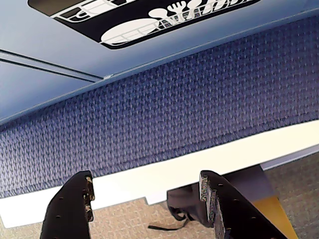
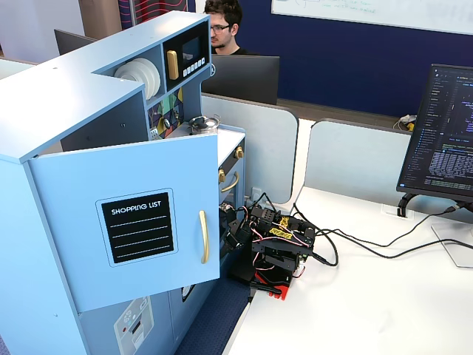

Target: Pick up the green pineapple from the left cabinet and place it in the green recipient

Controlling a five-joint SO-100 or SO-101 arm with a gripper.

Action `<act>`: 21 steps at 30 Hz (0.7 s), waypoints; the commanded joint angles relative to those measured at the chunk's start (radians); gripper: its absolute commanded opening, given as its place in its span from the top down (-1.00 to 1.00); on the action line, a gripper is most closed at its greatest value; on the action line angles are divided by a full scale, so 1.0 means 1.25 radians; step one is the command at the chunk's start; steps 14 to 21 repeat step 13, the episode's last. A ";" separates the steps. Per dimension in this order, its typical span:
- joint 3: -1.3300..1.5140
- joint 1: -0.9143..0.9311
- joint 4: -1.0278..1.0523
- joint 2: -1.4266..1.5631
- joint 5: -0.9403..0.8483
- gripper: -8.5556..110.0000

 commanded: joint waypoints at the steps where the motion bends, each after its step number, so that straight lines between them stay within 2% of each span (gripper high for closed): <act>1: -0.005 0.038 0.146 -0.002 -0.026 0.55; 21: -0.005 0.047 0.147 -0.002 -0.032 0.55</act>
